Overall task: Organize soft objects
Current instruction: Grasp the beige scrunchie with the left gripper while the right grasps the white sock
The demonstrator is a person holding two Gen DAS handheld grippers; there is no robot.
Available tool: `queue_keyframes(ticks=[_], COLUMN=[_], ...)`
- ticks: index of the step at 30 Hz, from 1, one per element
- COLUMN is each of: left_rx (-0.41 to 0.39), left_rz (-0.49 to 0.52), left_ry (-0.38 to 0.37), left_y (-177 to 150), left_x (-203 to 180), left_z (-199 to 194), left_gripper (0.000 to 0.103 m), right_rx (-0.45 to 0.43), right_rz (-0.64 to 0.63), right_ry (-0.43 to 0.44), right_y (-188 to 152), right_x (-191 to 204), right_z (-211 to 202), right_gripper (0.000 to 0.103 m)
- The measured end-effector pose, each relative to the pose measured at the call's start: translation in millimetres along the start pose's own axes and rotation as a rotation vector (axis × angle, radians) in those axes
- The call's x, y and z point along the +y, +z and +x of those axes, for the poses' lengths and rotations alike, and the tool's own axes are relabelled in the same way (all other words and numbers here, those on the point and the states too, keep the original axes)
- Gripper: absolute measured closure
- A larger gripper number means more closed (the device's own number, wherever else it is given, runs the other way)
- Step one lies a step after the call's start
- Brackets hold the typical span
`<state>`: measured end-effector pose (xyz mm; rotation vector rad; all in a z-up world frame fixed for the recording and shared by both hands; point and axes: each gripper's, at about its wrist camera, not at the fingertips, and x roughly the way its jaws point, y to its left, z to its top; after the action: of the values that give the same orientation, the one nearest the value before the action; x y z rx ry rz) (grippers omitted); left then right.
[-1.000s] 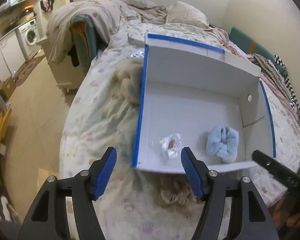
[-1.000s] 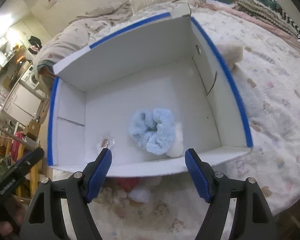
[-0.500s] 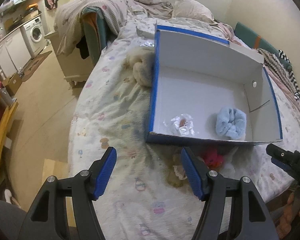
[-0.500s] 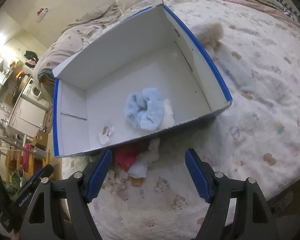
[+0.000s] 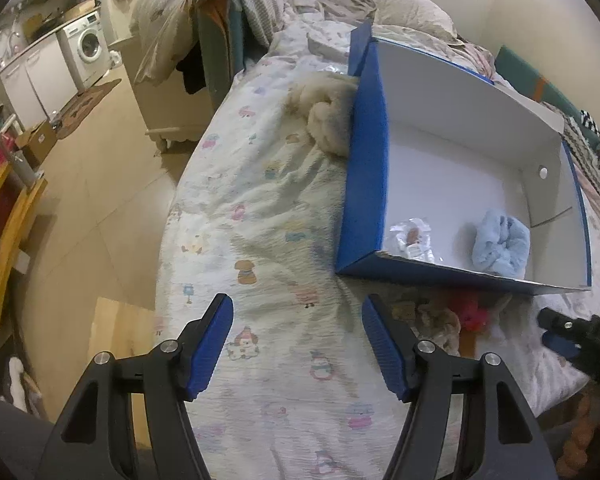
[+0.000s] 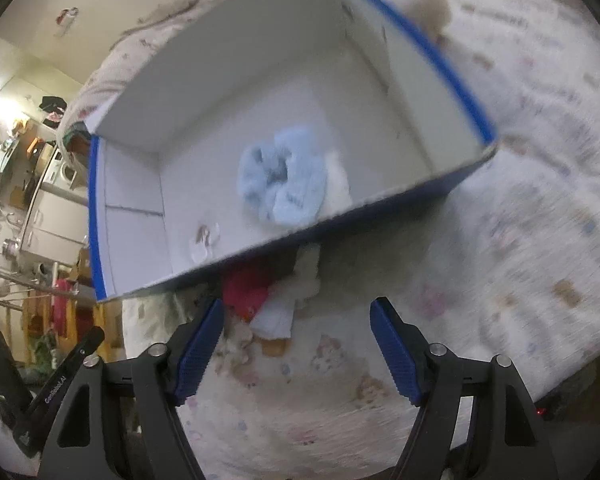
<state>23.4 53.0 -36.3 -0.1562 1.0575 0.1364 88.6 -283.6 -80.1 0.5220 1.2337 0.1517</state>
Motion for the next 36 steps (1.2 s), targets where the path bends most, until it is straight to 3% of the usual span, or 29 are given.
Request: queue_keyframes(ticks=[2, 4, 8, 11, 13, 16, 26, 36], left_rx=[0.009, 0.012, 0.012, 0.016, 0.022, 0.036, 0.083, 0.139], left_rz=[-0.006, -0.015, -0.020, -0.019, -0.023, -0.030, 0.014, 0.075], left_ry=[-0.003, -0.006, -0.002, 0.008, 0.010, 0.002, -0.042, -0.188], left_y=[-0.3, 0.1, 0.3, -0.2, -0.7, -1.1, -4.8, -2.8], left_x=[1.9, 4.5, 8.6, 10.6, 12.6, 13.2, -9.3, -69.2], left_z=[1.2, 1.6, 2.4, 4.9, 7.1, 10.4, 25.2, 42.4], left_gripper=[0.039, 0.039, 0.039, 0.039, 0.039, 0.039, 0.039, 0.039], right_rx=[0.039, 0.082, 0.142, 0.159, 0.166, 0.151, 0.078, 0.047], right_rz=[0.037, 0.072, 0.058, 0.039, 0.022, -0.015, -0.057, -0.045], right_ry=[0.011, 0.020, -0.005, -0.001, 0.015, 0.021, 0.058, 0.036], right_y=[1.3, 1.9, 2.2, 3.9, 4.2, 3.9, 1.0, 0.4], right_x=[-3.5, -5.1, 3.4, 10.5, 14.7, 20.4, 10.9, -3.1], right_z=[13.1, 28.1, 54.6, 64.7, 66.3, 59.5, 15.1, 4.6], right_gripper=[0.026, 0.042, 0.051, 0.070, 0.093, 0.097, 0.097, 0.097])
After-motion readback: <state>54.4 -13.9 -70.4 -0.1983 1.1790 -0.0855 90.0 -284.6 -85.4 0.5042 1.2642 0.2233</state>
